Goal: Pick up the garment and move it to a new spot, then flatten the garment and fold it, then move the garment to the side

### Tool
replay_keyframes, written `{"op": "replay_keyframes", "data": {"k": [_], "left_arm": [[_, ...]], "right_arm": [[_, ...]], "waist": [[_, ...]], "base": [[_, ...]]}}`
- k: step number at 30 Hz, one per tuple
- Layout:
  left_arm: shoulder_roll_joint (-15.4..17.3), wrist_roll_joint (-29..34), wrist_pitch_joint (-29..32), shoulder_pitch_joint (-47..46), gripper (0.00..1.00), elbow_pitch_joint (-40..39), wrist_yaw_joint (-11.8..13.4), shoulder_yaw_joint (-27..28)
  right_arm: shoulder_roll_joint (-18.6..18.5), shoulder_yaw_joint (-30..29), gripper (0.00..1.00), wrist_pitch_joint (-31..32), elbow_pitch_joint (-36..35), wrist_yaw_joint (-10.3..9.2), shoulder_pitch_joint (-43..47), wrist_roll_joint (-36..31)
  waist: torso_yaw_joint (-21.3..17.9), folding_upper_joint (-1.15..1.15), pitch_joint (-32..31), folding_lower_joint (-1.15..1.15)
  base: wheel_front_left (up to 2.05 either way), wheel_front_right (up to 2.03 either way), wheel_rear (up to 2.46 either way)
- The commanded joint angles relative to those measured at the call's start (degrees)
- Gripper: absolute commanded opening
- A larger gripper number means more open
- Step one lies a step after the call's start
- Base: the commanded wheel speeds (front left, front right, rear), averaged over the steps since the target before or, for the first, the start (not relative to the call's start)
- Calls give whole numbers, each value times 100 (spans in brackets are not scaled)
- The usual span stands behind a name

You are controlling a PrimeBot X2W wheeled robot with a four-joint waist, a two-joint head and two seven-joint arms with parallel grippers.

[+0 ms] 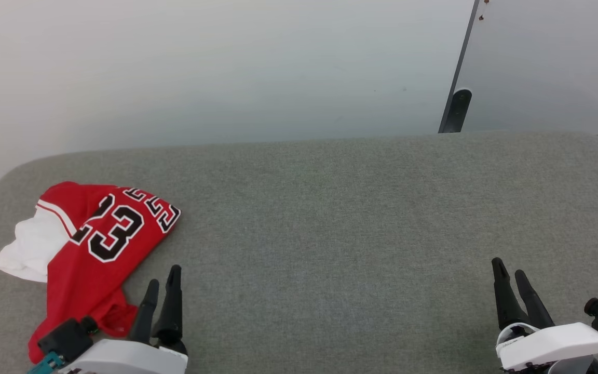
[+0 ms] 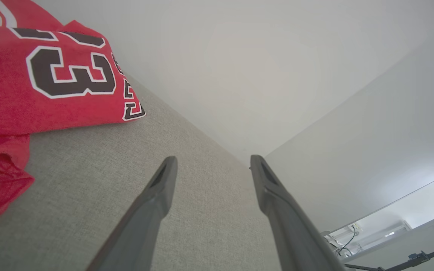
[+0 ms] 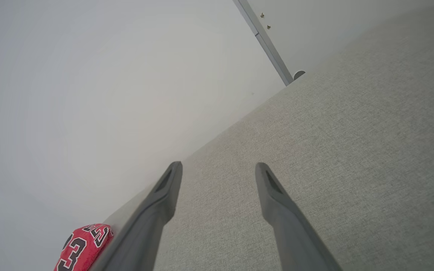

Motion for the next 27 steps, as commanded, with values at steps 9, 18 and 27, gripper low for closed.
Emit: {"op": "replay_keyframes", "data": {"k": [9, 18, 27], "left_arm": [[-2, 1296, -188, 72, 100, -347, -18, 21], [4, 2272, -329, 156, 100, -705, 58, 4], [76, 2934, -457, 242, 100, -861, 70, -131]], "right_arm": [[46, -103, 100, -197, -119, 5, 1, -1307], [69, -76, 100, -337, -116, 5, -20, -2042], [70, -5, 100, -468, -183, 5, -5, -2589]], "waist": [[3, 0, -27, 0], [-7, 0, -48, 0], [-28, 0, -85, 0]], "base": [[0, 0, 0], [0, 0, 0], [0, 0, 0]]}}
